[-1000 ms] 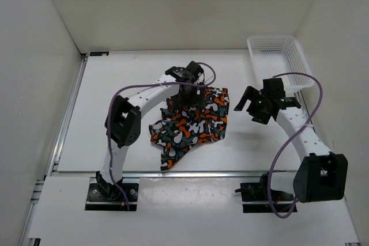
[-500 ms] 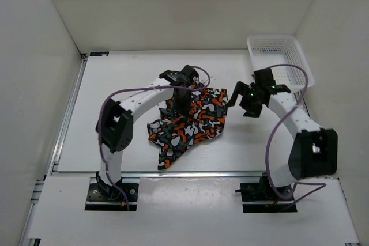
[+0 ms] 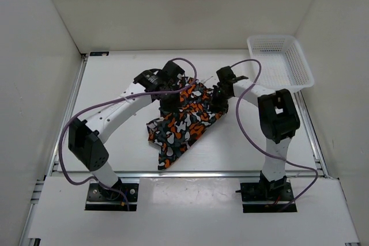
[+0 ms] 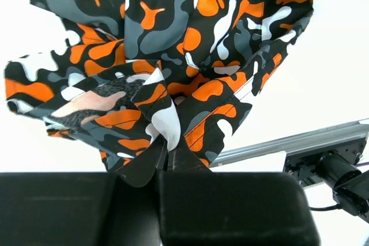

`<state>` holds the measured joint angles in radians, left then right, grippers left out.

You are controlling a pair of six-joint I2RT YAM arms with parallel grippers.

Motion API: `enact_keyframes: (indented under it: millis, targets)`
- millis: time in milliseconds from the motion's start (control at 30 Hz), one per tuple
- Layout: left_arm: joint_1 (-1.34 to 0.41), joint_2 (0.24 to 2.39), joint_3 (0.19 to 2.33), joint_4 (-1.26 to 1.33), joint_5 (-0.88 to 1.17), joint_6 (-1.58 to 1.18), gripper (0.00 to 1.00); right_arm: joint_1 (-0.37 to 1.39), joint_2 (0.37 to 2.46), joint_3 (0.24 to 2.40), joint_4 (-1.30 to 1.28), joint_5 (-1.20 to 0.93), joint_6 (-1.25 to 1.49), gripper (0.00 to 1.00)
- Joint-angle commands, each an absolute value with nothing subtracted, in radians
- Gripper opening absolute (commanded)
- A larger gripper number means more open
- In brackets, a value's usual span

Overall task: Fold and stack the shorts
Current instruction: Flatten the shorts out

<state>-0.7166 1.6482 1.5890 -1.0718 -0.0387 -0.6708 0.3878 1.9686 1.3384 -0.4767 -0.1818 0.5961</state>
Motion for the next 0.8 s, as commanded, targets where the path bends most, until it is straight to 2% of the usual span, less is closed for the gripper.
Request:
enact_keyframes:
  millis: [0,133,167,200,267,300,333,467,600,633,700,733,767]
  targets:
    - [-0.718,1.611,1.69,-1.124,-0.103,-0.651,0.1,0.391,1.951,1.472,-0.474,-0.123,0.62,0.0]
    - [-0.617,1.683,1.924,-1.201,-0.162,-0.566,0.1,0.342,1.931,1.701,-0.54,-0.103,0.62,0.0]
    - [-0.568,1.731,1.998,-1.241,-0.175,-0.546,0.1,0.328,1.931,1.817,-0.554,-0.123,0.62,0.0]
    - [-0.542,1.761,2.161,-1.261,-0.175,-0.505,0.1,0.305,1.921,1.872,-0.58,-0.123,0.629,0.0]
    - [-0.461,1.824,2.348,-1.329,-0.157,-0.476,0.1,0.285,1.908,2.016,-0.601,-0.132,0.64,0.0]
    - [-0.434,1.883,2.528,-1.35,-0.138,-0.463,0.1,0.267,1.885,2.049,-0.612,-0.141,0.649,0.0]
    - [-0.411,1.884,2.564,-1.35,-0.088,-0.463,0.1,0.267,1.869,2.072,-0.612,-0.141,0.649,0.0]
    - [-0.354,1.797,2.53,-1.235,-0.046,-0.474,0.1,0.258,1.747,2.051,-0.612,-0.118,0.638,0.0]
    - [-0.354,1.662,2.364,-1.173,-0.046,-0.483,0.1,0.319,1.523,1.794,-0.566,-0.06,0.626,0.0]
    - [-0.376,1.596,2.259,-1.16,-0.046,-0.483,0.1,0.336,1.473,1.626,-0.519,-0.013,0.626,0.0]
    - [-0.406,1.511,2.101,-1.132,-0.072,-0.506,0.1,0.4,1.34,1.46,-0.503,0.075,0.635,0.0]
    - [-0.437,1.403,1.881,-1.105,-0.072,-0.523,0.1,0.417,1.3,1.305,-0.503,0.118,0.656,0.0]
    - [-0.451,1.343,1.749,-1.067,-0.058,-0.569,0.1,0.428,1.264,1.225,-0.503,0.15,0.679,0.0]
